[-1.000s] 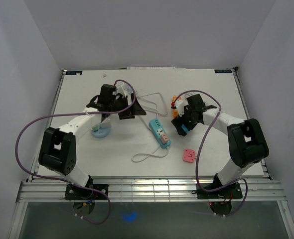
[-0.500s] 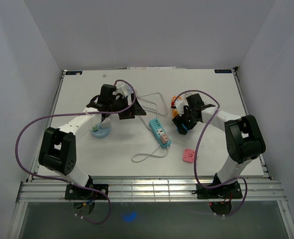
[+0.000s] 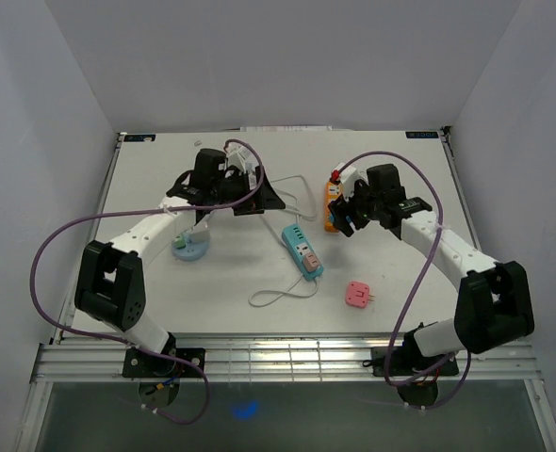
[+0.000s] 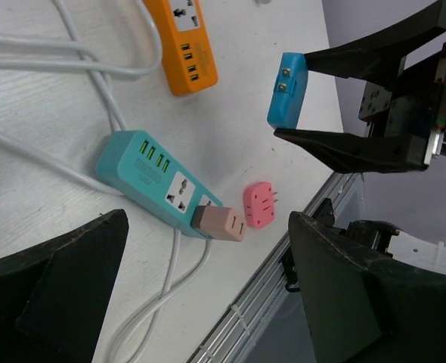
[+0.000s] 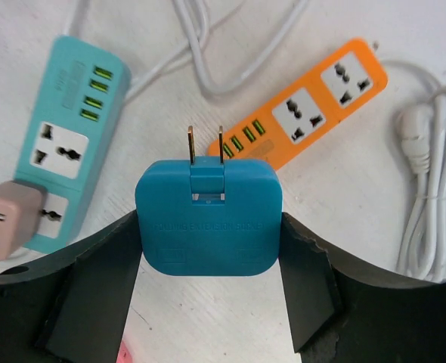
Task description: Insert the plug
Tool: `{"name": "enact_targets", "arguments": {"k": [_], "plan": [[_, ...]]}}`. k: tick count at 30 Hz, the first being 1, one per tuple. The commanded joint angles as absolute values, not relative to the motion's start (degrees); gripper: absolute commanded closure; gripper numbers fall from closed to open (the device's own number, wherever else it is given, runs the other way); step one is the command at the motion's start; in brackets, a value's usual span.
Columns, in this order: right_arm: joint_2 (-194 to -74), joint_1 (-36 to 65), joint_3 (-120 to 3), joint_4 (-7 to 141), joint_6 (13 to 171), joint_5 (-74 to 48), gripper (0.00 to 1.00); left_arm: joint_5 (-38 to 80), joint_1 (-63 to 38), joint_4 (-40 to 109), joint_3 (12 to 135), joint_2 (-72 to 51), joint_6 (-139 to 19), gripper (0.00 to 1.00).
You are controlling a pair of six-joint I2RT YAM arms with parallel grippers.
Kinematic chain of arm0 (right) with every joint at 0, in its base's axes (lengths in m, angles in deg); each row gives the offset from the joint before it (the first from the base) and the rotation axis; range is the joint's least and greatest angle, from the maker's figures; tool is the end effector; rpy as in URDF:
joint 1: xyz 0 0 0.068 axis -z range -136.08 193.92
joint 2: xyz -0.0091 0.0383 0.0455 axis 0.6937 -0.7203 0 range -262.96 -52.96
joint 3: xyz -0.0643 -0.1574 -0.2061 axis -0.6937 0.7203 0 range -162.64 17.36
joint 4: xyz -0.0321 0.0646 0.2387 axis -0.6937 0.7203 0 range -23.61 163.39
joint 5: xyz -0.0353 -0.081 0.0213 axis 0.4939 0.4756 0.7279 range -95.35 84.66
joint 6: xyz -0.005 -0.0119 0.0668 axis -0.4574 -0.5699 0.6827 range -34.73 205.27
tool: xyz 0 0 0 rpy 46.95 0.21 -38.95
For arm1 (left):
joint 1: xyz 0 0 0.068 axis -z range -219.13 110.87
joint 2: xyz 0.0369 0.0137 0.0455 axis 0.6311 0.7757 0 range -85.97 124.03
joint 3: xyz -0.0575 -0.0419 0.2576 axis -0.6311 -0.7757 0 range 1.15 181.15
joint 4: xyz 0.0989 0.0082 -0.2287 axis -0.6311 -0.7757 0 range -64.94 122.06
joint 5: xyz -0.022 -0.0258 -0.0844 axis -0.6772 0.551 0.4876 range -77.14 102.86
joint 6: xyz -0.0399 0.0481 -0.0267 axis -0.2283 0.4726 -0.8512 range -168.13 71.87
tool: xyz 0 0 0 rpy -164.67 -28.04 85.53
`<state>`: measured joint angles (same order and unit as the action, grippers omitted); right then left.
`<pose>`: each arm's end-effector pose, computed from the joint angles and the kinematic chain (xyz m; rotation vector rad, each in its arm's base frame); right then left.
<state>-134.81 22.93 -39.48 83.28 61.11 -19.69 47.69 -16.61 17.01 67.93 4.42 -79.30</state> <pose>0.2878 0.1250 0.2405 -0.9954 2.0599 0.2591 0.3124 -0.1633 0.2595 0.1756 2.3652 -1.1653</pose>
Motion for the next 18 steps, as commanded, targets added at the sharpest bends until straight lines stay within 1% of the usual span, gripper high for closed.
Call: {"name": "enact_targets", "arguments": {"k": [1, 8, 18], "plan": [[-130.3, 20.4, -40.0, 78.6, 62.5, -22.1, 0.52, 49.2, -14.8, 17.6, 72.0, 5.3, -80.6, 0.02], [-127.5, 15.4, -41.7, 78.3, 61.7, -22.7, 0.53, 50.7, -12.3, 18.6, 80.3, 10.3, -84.2, 0.02], [-127.0, 11.8, -41.4, 75.6, 62.5, -22.9, 0.54, 51.8, -9.6, 20.4, 83.0, 14.3, -86.6, 0.02]]}}
